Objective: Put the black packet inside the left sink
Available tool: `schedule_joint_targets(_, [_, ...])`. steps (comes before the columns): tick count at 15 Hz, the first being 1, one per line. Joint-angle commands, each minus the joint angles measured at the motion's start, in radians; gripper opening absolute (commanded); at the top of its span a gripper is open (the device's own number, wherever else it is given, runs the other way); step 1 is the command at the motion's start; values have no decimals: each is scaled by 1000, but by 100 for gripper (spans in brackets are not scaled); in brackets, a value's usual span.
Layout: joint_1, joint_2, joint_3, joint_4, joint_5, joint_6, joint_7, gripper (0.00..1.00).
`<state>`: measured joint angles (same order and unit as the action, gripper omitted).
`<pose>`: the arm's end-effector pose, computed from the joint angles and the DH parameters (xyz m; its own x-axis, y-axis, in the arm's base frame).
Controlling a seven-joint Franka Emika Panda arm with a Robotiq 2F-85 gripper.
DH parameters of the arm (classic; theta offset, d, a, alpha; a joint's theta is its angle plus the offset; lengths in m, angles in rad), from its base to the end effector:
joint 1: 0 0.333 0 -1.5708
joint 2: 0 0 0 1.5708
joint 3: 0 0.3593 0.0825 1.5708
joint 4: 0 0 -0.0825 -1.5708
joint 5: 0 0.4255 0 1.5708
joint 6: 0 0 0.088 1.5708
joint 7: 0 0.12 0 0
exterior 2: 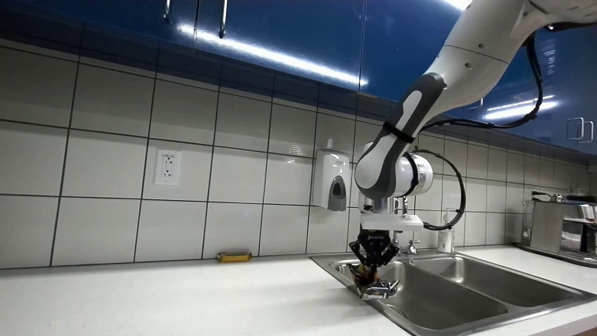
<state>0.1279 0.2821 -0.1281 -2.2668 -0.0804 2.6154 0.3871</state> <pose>0.5813 0.0006 0.2357 0.9483 -0.3044 0.0901 -0.3096 -0.9496 0.0501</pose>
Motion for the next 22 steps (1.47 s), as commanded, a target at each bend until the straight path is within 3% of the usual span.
schedule_joint_targets(1, [-55, -44, -24, -35, -33, -26, -41, 0])
schedule_joint_targets(7, [-127, -18, -76, -19, -62, -22, -100, 0])
schedule_joint_targets(17, [-222, 158, -114, 85, -46, 15, -191, 0])
schedule_joint_targets(22, [-233, 263, -143, 154, -55, 59, -197, 0])
